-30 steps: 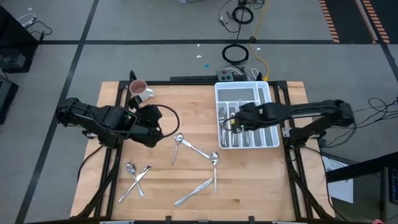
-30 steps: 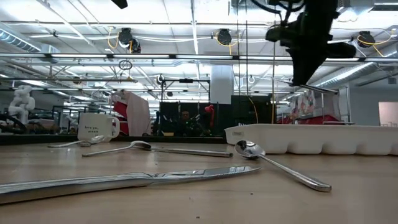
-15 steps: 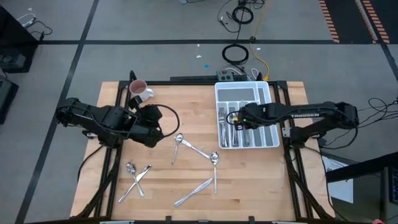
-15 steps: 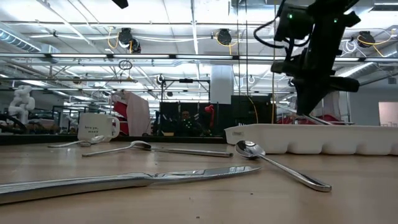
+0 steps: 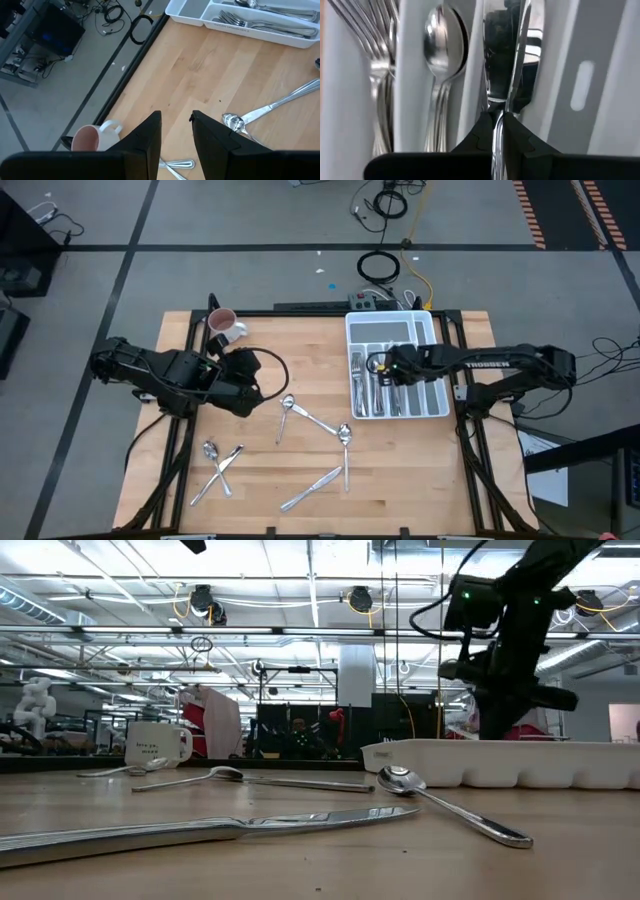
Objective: Sort silverware
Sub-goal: Put the silver table knife into the silverware tray, then put the silver spoon into the silverware tray
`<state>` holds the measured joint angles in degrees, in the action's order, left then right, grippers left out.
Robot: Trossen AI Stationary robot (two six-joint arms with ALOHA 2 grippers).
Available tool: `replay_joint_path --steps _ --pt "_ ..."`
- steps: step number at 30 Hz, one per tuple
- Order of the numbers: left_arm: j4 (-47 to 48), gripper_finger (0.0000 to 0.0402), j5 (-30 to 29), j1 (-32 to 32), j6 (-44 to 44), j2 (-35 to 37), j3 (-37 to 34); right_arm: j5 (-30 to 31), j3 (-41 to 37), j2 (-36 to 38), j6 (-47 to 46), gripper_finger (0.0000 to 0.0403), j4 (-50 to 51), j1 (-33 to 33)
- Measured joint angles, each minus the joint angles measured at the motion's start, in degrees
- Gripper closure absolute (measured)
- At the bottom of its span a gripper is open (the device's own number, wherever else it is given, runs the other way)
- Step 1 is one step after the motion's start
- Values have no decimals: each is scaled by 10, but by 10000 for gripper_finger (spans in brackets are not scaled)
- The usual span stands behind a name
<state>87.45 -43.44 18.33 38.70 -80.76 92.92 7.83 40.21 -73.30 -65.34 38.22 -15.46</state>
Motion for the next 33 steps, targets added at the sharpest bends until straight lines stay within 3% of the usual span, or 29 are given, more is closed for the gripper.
replay_joint_path --steps 14,26,33 --pt "0 285 8 0 0 0 0 -6 -29 0 -4 400 -20 1" --pt "0 285 8 0 0 0 0 -2 -29 0 -10 342 -19 1" --pt "0 285 8 0 -1 0 0 -2 -29 0 -15 330 -20 1"
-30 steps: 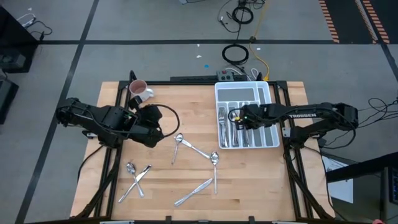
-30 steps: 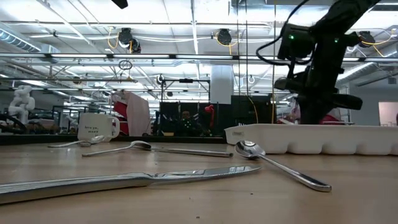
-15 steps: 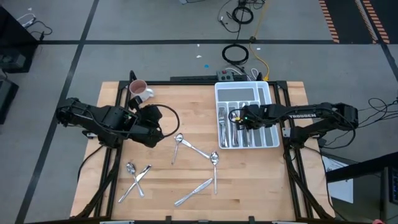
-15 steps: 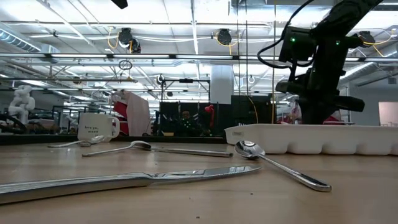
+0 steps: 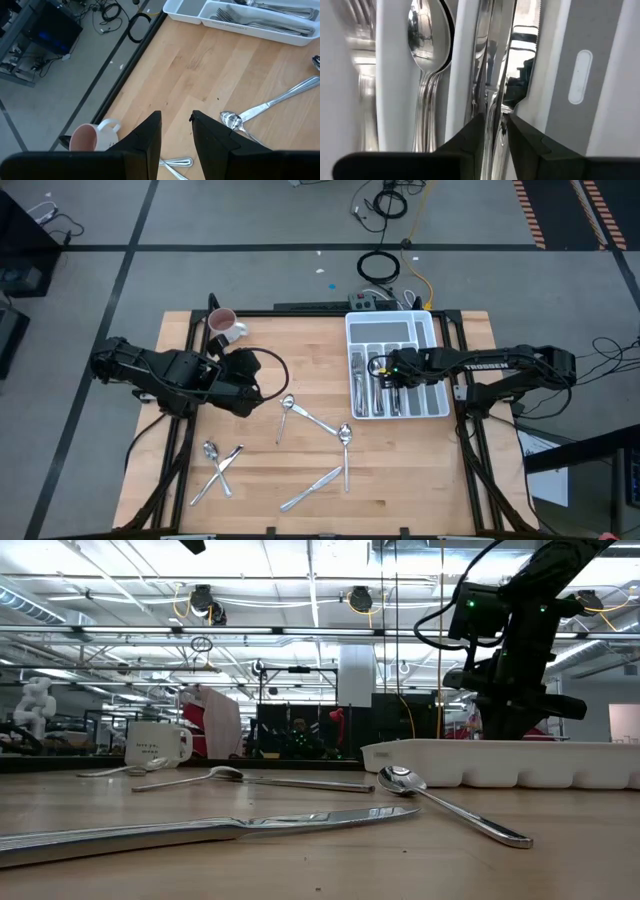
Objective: Sort silverware
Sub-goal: Put the silver spoon into the silverware tray
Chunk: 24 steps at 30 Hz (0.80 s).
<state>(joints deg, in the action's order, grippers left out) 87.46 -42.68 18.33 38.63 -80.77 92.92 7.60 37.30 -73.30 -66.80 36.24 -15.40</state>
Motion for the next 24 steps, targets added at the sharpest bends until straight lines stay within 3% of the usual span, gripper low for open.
replay_joint_path --steps 5,10,14,19,24 --pt "1 285 5 0 0 0 0 -5 15 14 38 330 -29 2" --pt "1 285 7 0 0 0 0 4 86 42 91 325 -32 18" --pt "1 285 7 0 0 0 0 10 164 35 149 323 -35 73" --pt "0 285 15 0 -1 0 0 63 246 -14 215 327 -16 166" --pt "-48 285 82 -22 13 -6 -29 90 291 -56 201 327 74 225"
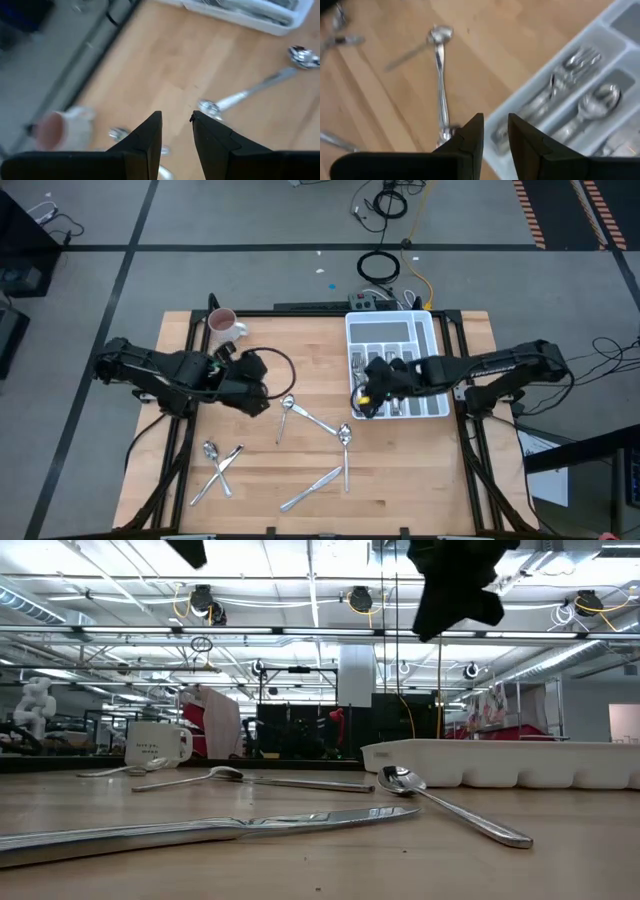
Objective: Sort silverware
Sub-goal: Put the silver spoon into the silverware tray
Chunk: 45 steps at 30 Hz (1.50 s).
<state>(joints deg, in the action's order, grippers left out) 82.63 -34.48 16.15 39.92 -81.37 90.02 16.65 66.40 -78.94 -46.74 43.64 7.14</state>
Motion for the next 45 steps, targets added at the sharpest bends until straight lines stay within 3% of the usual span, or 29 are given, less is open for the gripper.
replay_joint_path --steps 4,9,19,25,31,38,45 --pt "-74 285 46 -33 9 -5 -73 0 1 -3 -39 327 33 44" --pt "-166 285 97 -94 124 -5 -179 6 1 -1 -116 327 57 111" --pt "-380 285 206 -157 214 -6 -325 86 1 0 -265 328 93 252" --pt "-387 274 243 -155 237 -29 -351 126 1 -1 -317 328 99 303" --pt "-428 223 255 -121 271 -67 -357 164 -2 -6 -345 328 102 335" --pt "-449 172 272 -92 303 -127 -356 164 -35 -7 -392 328 101 353" --pt "-511 166 259 -91 317 -173 -356 165 -66 -7 -415 328 78 362"
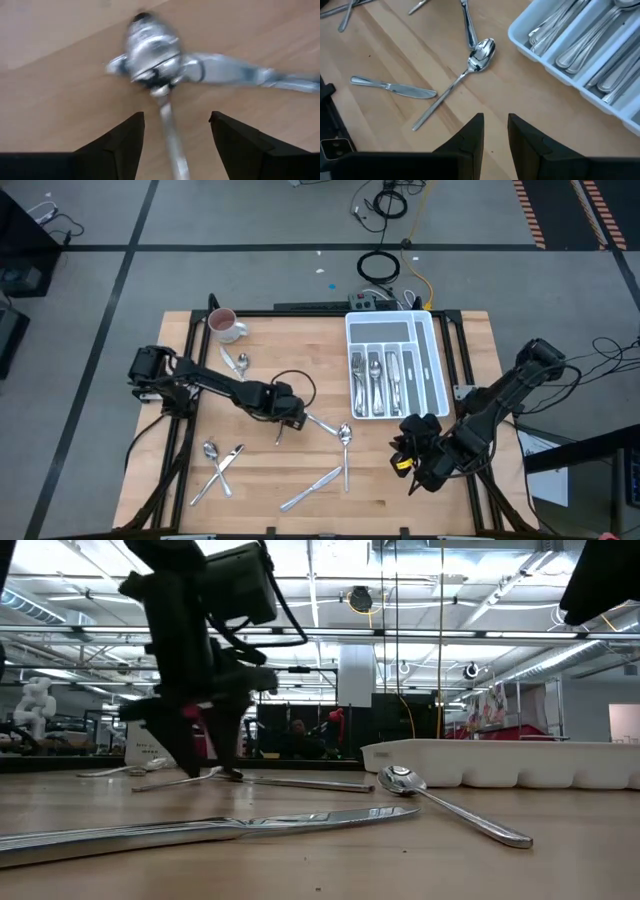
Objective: Sort silverware
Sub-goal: Put the silver spoon into the silverware tray
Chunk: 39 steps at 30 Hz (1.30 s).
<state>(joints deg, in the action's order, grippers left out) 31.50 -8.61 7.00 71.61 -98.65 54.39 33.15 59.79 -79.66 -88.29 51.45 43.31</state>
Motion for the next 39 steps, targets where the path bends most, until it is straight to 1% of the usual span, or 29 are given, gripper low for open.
replay_joint_path --steps 3,8,11,14,19,20,24,29,32,35,39 --pt "-36 166 0 -6 -10 -16 1 0 -12 0 0 328 -13 0" --pt "-20 167 10 -28 -14 -42 11 0 -16 0 -5 328 -23 -1" --pt "-10 184 21 -41 -14 -50 11 -1 -16 0 -5 328 -36 -1" --pt "4 237 21 -48 -23 -55 12 -1 -16 0 -5 328 -46 -1" --pt "22 369 1 -49 -58 -59 12 -1 -16 0 -5 328 -51 -1" --pt "22 382 -1 -49 -62 -59 12 -1 -16 0 -5 328 -52 -1" --pt "26 391 0 -45 -59 -53 12 0 -16 0 -4 328 -55 -1" --pt "47 394 -8 -28 -49 -30 20 8 -16 0 3 328 -61 -1" --pt "64 399 -10 -19 -46 -9 25 43 -16 0 5 328 -64 3" --pt "49 401 -5 -7 -45 24 45 84 -16 0 5 328 -63 10" --pt "40 401 -1 7 -46 70 68 116 -16 0 9 328 -62 14"
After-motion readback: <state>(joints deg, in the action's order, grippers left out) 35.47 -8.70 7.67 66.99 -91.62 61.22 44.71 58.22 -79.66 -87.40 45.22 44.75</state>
